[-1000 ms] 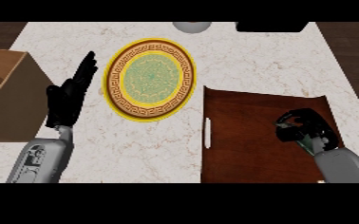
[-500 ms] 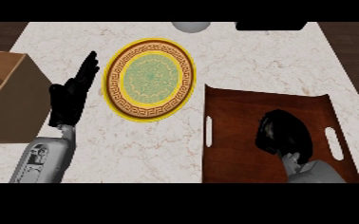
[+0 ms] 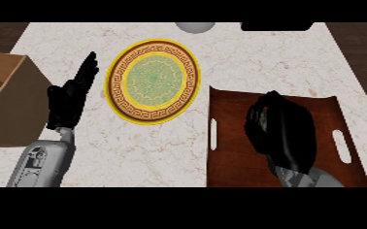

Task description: Pick the eggplant from the tray and place it in the plate

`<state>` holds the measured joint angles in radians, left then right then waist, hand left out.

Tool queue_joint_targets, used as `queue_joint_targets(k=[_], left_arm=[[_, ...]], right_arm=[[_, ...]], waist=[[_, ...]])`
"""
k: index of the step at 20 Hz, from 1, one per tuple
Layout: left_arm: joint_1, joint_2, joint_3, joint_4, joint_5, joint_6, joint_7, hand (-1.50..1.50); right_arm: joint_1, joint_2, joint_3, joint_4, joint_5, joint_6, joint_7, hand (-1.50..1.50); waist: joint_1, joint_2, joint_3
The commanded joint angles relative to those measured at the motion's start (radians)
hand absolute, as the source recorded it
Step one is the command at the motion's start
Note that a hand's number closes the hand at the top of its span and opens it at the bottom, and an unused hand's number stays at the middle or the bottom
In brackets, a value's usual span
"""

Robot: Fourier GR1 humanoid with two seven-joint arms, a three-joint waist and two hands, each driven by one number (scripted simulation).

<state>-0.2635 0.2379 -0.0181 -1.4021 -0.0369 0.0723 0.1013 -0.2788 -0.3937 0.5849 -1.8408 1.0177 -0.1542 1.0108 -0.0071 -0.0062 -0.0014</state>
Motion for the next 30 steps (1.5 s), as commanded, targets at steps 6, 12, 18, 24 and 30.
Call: queue_joint_targets(k=[6,12,18,24,30], left_arm=[[-0.025,-0.041,-0.02,0.007,-0.036,0.018,0.014,0.0],[0.016,-0.043,-0.017,-0.039,-0.024,-0.005,0.011,0.0],[-0.048,-0.041,-0.011,0.01,-0.038,-0.01,-0.008,0.0],[-0.02,-0.043,-0.017,-0.017,-0.023,-0.04,0.015,0.0],[-0.054,-0.05,-0.033,-0.01,-0.04,-0.045,0.002,0.0]], right_arm=[[-0.229,0.24,0.039,0.042,0.088,0.035,-0.036,1.5],[-0.376,0.389,0.022,0.304,0.009,-0.033,-0.04,1.5],[-0.628,0.392,-0.063,0.69,-0.193,-0.211,-0.151,1.5],[-0.799,0.393,0.022,0.962,-0.299,-0.21,-0.118,1.5],[-0.786,0.394,0.053,1.144,-0.462,-0.314,-0.161,1.5]], waist=[[0.013,0.007,0.001],[0.023,0.008,0.001],[0.052,0.019,0.001],[0.068,0.019,0.0],[0.104,0.031,0.001]])
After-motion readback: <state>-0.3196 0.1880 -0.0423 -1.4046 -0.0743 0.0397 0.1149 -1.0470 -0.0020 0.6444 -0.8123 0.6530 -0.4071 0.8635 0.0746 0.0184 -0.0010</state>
